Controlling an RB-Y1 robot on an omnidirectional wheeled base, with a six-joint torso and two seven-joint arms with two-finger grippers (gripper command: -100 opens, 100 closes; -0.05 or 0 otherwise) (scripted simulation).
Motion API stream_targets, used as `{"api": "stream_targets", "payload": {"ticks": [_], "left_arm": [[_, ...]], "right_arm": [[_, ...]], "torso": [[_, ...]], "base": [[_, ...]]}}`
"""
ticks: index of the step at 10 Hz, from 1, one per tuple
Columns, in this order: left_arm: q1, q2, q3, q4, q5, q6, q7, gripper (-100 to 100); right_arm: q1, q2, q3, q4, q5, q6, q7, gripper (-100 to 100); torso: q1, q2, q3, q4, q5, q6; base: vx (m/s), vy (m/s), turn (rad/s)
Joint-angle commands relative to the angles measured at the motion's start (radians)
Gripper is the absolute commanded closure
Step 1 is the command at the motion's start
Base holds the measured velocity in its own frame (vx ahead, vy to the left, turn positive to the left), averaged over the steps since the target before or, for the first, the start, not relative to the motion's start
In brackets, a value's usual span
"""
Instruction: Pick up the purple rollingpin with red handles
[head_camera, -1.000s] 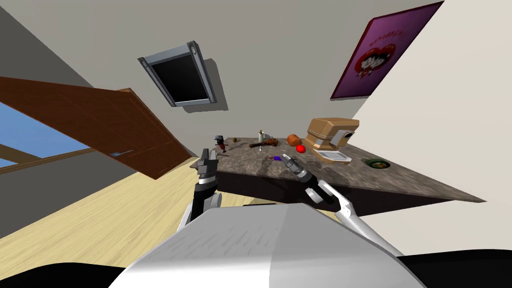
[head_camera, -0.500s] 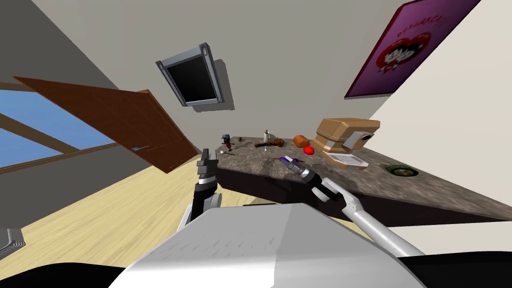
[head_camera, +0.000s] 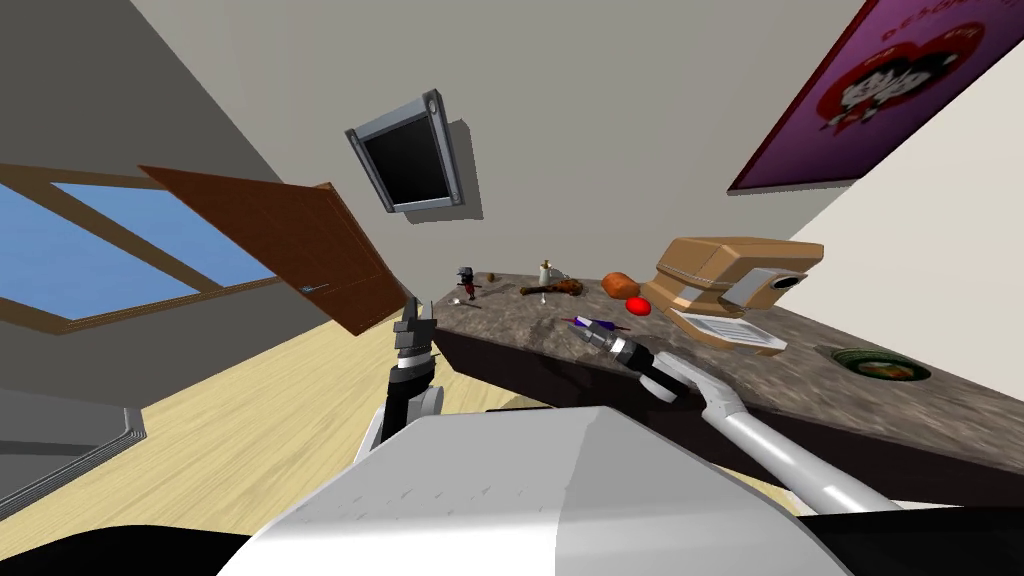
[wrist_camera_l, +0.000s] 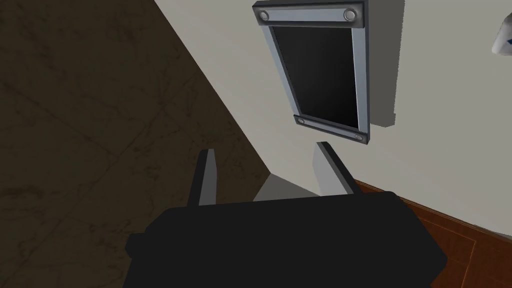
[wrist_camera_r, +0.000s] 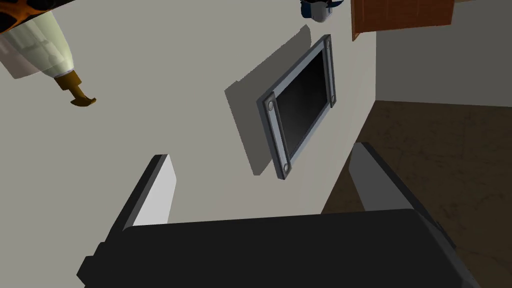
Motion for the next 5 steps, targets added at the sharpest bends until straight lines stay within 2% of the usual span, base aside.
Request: {"api": "stream_targets", "payload": {"ticks": [1,2,3,4,5], "left_arm": [[0.0,0.0,0.0,0.0,0.0,0.0,0.0,0],[0.0,0.0,0.0,0.0,0.0,0.0,0.0,0],[0.0,0.0,0.0,0.0,0.0,0.0,0.0,0],[0.0,0.0,0.0,0.0,0.0,0.0,0.0,0],[0.0,0.0,0.0,0.0,0.0,0.0,0.0,0]], "right_arm": [[0.006,-0.039,-0.001,0.018,0.013,0.001,0.008,-100],[0.003,-0.078,0.004,0.065,0.041,0.005,0.02,-100],[0.003,-0.09,0.004,0.065,0.041,0.005,0.02,-100],[0.003,-0.132,0.009,0.113,0.07,0.01,0.033,-100],[0.003,-0.139,0.009,0.113,0.07,0.01,0.033,-100]], "torso": [[0.0,0.0,0.0,0.0,0.0,0.0],[0.0,0.0,0.0,0.0,0.0,0.001],[0.0,0.001,0.0,0.0,0.0,0.0],[0.0,0.001,0.001,0.0,0.0,0.001],[0.0,0.001,0.001,0.0,0.0,0.0]], "base": [[0.014,0.068,0.091],[0.005,0.083,0.198],[0.006,0.067,0.093],[0.007,0.085,0.165],[0.016,0.059,0.084]]}}
